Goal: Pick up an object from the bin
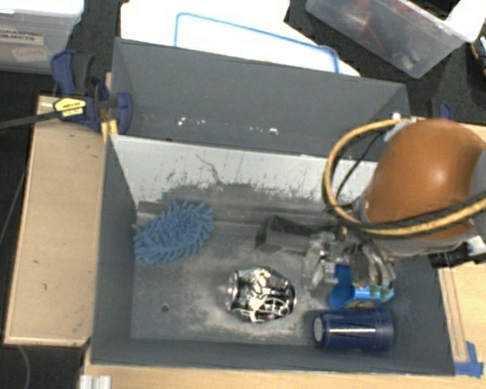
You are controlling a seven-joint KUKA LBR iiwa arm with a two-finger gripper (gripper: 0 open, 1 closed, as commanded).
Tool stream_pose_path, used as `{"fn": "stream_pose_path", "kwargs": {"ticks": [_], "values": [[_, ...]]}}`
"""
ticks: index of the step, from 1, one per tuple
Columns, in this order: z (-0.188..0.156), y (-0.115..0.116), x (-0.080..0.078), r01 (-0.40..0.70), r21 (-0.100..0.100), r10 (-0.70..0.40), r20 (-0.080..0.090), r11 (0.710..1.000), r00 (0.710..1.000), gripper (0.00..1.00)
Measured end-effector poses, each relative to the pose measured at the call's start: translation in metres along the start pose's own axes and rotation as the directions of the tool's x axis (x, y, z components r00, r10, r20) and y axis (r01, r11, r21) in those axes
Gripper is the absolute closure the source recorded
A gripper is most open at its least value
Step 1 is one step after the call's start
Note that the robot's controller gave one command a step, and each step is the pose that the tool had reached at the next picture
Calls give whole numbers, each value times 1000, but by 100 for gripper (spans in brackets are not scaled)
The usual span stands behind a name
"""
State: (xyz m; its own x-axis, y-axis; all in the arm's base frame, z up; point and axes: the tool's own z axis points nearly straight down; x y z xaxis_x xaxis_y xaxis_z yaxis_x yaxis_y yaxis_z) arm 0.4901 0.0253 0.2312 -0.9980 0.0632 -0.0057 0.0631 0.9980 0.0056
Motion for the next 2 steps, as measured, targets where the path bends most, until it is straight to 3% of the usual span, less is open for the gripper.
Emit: {"fn": "stream_pose_path", "kwargs": {"ticks": [1,2], "values": [[20,-4,9,100,1,-100,5,995,995,100],[22,-7,7,137,0,-137,5,991,991,100]]}}
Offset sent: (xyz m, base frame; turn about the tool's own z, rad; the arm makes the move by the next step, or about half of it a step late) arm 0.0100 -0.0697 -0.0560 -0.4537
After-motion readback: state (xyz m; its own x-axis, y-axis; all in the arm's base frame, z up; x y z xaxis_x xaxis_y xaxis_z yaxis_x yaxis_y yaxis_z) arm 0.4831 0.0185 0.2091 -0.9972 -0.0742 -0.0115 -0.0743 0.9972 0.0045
